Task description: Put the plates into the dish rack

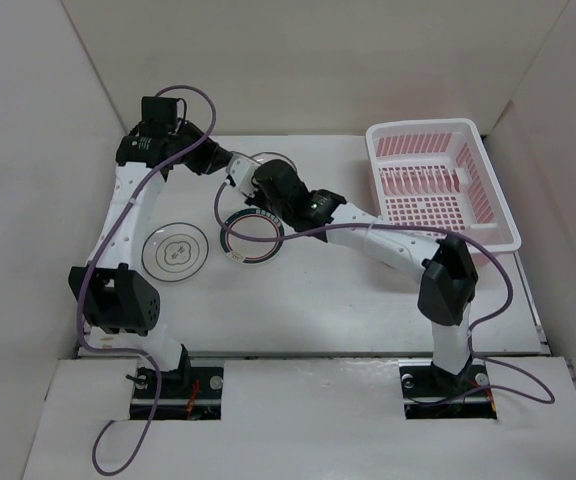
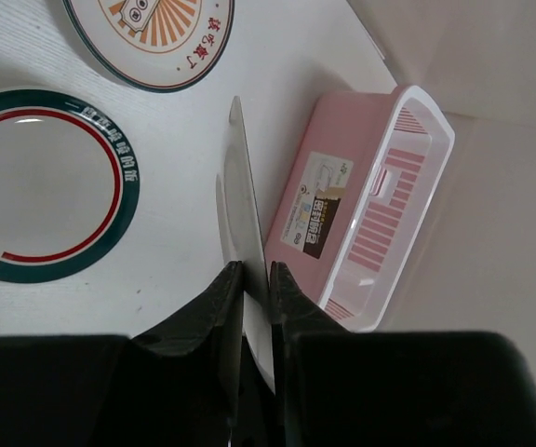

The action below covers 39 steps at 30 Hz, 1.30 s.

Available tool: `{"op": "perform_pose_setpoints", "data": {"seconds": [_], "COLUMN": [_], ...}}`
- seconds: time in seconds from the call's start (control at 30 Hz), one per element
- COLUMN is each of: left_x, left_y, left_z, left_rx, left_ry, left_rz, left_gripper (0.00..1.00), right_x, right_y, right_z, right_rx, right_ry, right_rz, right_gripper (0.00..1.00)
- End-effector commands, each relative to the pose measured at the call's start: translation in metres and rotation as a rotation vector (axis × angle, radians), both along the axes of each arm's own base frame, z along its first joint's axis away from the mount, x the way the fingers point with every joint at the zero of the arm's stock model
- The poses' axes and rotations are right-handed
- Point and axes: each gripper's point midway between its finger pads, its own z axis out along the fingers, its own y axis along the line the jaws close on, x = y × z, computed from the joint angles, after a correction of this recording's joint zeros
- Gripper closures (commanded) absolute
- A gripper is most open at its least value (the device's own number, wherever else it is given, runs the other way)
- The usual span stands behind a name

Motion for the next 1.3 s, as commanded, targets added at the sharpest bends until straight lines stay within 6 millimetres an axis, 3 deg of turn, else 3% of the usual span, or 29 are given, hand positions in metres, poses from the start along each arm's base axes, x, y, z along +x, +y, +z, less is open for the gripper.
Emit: {"op": "perform_pose_setpoints", "data": {"seconds": [0.0,0.1,0.13,0.17,0.23,0.27,0.37,0.43,0.53,0.57,0.6,0.63,0.7,0.77,0.8,0.93,1.03,1.07,1.27], "left_x": [-0.004,0.001,0.003,-0.001,0.004,0.008,0.014,0.022,0.032,0.033,0.034,0.034,0.034,0.029,0.031,0.029,0.03,0.031,0.03], "left_y": [-0.003,-0.009,-0.007,-0.013,-0.019,-0.024,-0.015,-0.004,0.014,0.014,0.018,0.017,0.015,0.006,0.006,-0.018,-0.026,-0.03,-0.03], "left_z": [0.042,0.055,0.059,0.071,0.089,0.093,0.11,0.104,0.076,0.068,0.048,0.039,0.031,0.007,0.01,-0.016,-0.029,-0.035,-0.036], "left_rx": [-0.031,-0.053,-0.06,-0.086,-0.108,-0.125,-0.12,-0.079,-0.045,-0.031,-0.037,-0.037,-0.039,-0.063,-0.059,-0.052,-0.009,0.018,0.102], "left_ry": [-0.133,-0.199,-0.216,-0.255,-0.343,-0.374,-0.418,-0.418,-0.359,-0.359,-0.319,-0.309,-0.332,-0.315,-0.354,-0.343,-0.33,-0.318,-0.33], "left_rz": [-0.045,-0.086,-0.087,-0.125,-0.162,-0.194,-0.177,-0.147,-0.125,-0.134,-0.13,-0.142,-0.162,-0.199,-0.201,-0.273,-0.306,-0.312,-0.327], "left_gripper": [1.0,0.56,0.43,0.24,0.16,0.06,0.05,0.04,0.04,0.04,0.04,0.04,0.04,0.04,0.03,0.01,0.0,0.0,0.0], "right_x": [0.014,0.011,0.011,0.007,0.01,0.012,0.018,0.026,0.025,0.034,0.033,0.028,0.035,0.038,0.047,0.059,0.072,0.075,0.089], "right_y": [-0.012,-0.014,-0.016,-0.02,-0.032,-0.043,-0.068,-0.101,-0.142,-0.17,-0.184,-0.2,-0.237,-0.256,-0.281,-0.31,-0.314,-0.312,-0.312], "right_z": [0.061,0.071,0.062,0.075,0.081,0.088,0.1,0.118,0.153,0.158,0.156,0.171,0.167,0.166,0.163,0.152,0.125,0.108,0.072], "right_rx": [0.214,0.248,0.23,0.266,0.278,0.303,0.349,0.435,0.574,0.605,0.617,0.666,0.683,0.695,0.697,0.709,0.692,0.675,0.665], "right_ry": [-0.065,-0.067,-0.059,-0.072,-0.09,-0.093,-0.098,-0.091,-0.081,-0.091,-0.079,-0.092,-0.095,-0.089,-0.099,-0.062,0.007,0.056,0.156], "right_rz": [-0.093,-0.1,-0.109,-0.112,-0.155,-0.185,-0.257,-0.335,-0.391,-0.442,-0.461,-0.469,-0.509,-0.502,-0.541,-0.52,-0.523,-0.529,-0.513], "right_gripper": [1.0,1.0,1.0,1.0,1.0,1.0,1.0,1.0,1.0,1.0,1.0,1.0,1.0,1.0,1.0,1.0,1.0,1.0,1.0]}}
